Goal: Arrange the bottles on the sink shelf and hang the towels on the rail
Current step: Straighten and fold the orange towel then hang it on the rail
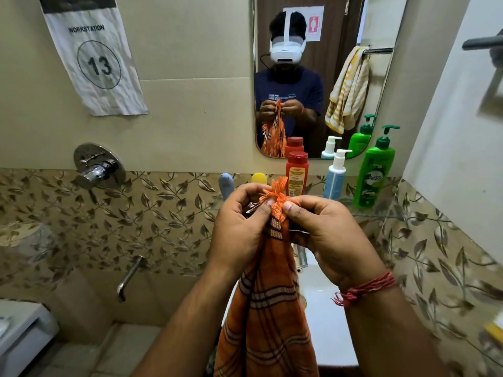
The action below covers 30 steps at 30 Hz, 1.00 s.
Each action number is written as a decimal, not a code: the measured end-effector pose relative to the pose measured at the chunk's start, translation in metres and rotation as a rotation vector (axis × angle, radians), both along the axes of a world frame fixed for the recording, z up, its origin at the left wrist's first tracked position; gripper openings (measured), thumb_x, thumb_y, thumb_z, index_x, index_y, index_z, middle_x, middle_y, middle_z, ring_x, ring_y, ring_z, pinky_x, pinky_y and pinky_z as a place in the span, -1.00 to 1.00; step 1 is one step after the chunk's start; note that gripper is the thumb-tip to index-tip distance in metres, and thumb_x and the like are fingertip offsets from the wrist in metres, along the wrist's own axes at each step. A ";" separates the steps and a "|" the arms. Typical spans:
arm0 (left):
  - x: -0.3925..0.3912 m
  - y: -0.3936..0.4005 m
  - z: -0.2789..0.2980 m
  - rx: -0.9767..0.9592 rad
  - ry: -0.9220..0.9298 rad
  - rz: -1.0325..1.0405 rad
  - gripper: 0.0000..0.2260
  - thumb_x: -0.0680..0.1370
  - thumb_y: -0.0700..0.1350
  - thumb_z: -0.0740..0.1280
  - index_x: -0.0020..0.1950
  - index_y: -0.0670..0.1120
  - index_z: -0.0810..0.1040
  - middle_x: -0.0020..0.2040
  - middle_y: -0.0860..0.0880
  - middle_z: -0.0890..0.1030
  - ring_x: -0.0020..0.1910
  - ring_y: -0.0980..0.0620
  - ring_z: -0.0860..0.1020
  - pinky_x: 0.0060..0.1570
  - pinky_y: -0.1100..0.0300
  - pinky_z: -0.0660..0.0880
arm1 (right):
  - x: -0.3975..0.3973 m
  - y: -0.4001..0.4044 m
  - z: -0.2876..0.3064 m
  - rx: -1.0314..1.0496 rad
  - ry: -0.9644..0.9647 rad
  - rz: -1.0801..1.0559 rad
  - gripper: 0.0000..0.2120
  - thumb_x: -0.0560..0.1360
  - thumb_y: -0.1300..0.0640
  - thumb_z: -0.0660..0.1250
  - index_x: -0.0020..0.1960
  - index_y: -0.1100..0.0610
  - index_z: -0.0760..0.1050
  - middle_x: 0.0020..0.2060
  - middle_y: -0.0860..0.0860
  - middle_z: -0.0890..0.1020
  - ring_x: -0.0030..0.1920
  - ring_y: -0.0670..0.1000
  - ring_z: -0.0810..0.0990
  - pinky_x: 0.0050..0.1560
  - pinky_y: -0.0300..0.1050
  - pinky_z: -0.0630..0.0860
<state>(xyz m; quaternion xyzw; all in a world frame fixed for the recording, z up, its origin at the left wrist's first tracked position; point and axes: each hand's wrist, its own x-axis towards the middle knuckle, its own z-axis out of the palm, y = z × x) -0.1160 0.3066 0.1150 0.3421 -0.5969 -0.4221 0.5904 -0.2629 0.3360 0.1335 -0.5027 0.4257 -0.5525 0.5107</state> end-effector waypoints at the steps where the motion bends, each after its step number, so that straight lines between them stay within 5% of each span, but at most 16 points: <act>1: 0.001 -0.001 -0.001 -0.008 -0.007 0.005 -0.87 0.59 -0.26 0.35 0.10 -0.09 0.60 -0.05 0.12 0.70 -0.02 0.14 0.68 -0.09 0.24 0.61 | 0.003 -0.002 0.000 -0.009 -0.002 -0.027 -0.83 0.59 0.20 0.29 -0.05 0.16 0.66 -0.21 0.06 0.73 -0.13 0.02 0.73 -0.11 -0.08 0.64; 10: 0.012 -0.013 -0.006 -0.045 -0.133 0.009 -0.83 0.60 -0.23 0.36 0.10 0.02 0.60 0.00 0.04 0.68 0.03 0.08 0.66 -0.05 0.17 0.64 | 0.020 -0.019 -0.008 -0.091 0.068 -0.239 -0.91 0.53 0.18 0.41 -0.13 0.09 0.67 -0.22 0.05 0.72 -0.12 0.07 0.72 -0.02 0.13 0.67; 18: 0.017 -0.018 -0.011 0.008 -0.109 -0.103 -0.75 0.56 -0.24 0.41 0.19 0.00 0.54 0.04 0.04 0.68 0.10 0.13 0.65 0.01 0.26 0.60 | 0.027 -0.034 -0.013 -0.177 0.290 -0.365 -0.94 0.51 0.08 0.44 -0.15 0.00 0.64 -0.22 -0.03 0.70 -0.11 -0.04 0.69 -0.05 0.13 0.67; 23: 0.021 -0.028 -0.013 0.065 -0.024 -0.108 -0.71 0.56 -0.35 0.36 0.20 -0.03 0.53 -0.01 0.02 0.70 0.05 0.08 0.67 -0.02 0.21 0.60 | 0.030 -0.040 -0.018 -0.182 0.282 -0.319 -0.95 0.51 0.07 0.44 -0.12 0.03 0.63 -0.21 -0.02 0.69 -0.11 -0.04 0.68 -0.05 0.07 0.67; 27: 0.025 -0.032 -0.014 0.108 0.045 -0.100 -0.72 0.57 -0.32 0.35 0.20 0.00 0.53 -0.03 0.01 0.71 0.04 -0.01 0.68 0.01 0.08 0.63 | 0.023 -0.043 -0.029 -0.301 0.347 -0.219 -0.92 0.49 0.13 0.46 -0.03 0.00 0.62 -0.01 -0.02 0.62 0.05 -0.07 0.63 0.06 -0.08 0.62; 30: 0.026 -0.034 -0.016 0.121 0.032 -0.104 -0.72 0.58 -0.30 0.34 0.19 0.03 0.54 -0.01 -0.02 0.69 0.07 -0.05 0.67 0.03 0.03 0.64 | 0.019 -0.042 -0.034 -0.241 0.197 -0.044 -0.85 0.50 0.18 0.43 0.04 0.00 0.60 0.02 0.05 0.65 0.09 0.02 0.66 0.09 0.06 0.65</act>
